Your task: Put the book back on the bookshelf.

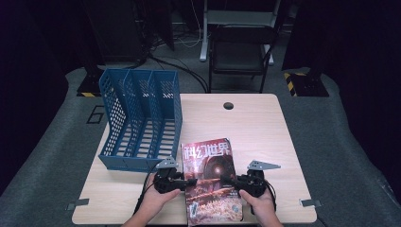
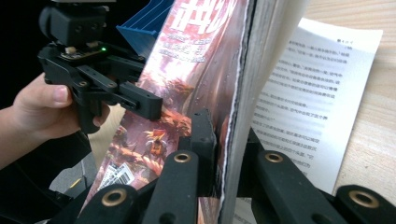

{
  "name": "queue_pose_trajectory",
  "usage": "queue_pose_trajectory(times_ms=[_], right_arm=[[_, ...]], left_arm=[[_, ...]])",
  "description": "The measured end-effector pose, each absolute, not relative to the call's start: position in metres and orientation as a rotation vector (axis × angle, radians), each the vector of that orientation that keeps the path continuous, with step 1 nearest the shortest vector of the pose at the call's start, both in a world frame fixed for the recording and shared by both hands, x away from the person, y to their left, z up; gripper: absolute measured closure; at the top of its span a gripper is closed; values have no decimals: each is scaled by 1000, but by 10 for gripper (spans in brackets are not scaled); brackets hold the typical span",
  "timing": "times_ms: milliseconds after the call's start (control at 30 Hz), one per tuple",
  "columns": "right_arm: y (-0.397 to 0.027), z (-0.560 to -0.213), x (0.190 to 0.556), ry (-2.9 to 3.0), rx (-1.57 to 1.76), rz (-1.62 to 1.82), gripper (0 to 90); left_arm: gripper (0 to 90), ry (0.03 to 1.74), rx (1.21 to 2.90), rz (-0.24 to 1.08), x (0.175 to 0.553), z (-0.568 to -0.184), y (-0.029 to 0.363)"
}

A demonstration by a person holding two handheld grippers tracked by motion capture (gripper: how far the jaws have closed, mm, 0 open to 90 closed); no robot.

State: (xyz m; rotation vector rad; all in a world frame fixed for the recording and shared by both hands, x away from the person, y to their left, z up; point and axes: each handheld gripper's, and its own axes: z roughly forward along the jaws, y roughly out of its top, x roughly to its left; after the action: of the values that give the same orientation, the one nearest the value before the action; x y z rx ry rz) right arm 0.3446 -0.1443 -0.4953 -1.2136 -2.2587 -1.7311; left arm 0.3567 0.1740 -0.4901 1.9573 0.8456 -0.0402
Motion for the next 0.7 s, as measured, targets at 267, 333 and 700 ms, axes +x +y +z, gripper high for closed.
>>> queue_pose_trajectory(times_ms=[267,333,700], right_arm=[[-144,-491,345,-2257,-1202,-1716,826],[-144,-489,345,-2256,-1209,-1715,823],[-145,-479,345,-2293,-1188,-1734,818]], left_arm=[[684,832,1959,-53,355,-478,178],[696,829,1951,-48,354,-475,178],[778,798,1912,-16,349,-456,182]])
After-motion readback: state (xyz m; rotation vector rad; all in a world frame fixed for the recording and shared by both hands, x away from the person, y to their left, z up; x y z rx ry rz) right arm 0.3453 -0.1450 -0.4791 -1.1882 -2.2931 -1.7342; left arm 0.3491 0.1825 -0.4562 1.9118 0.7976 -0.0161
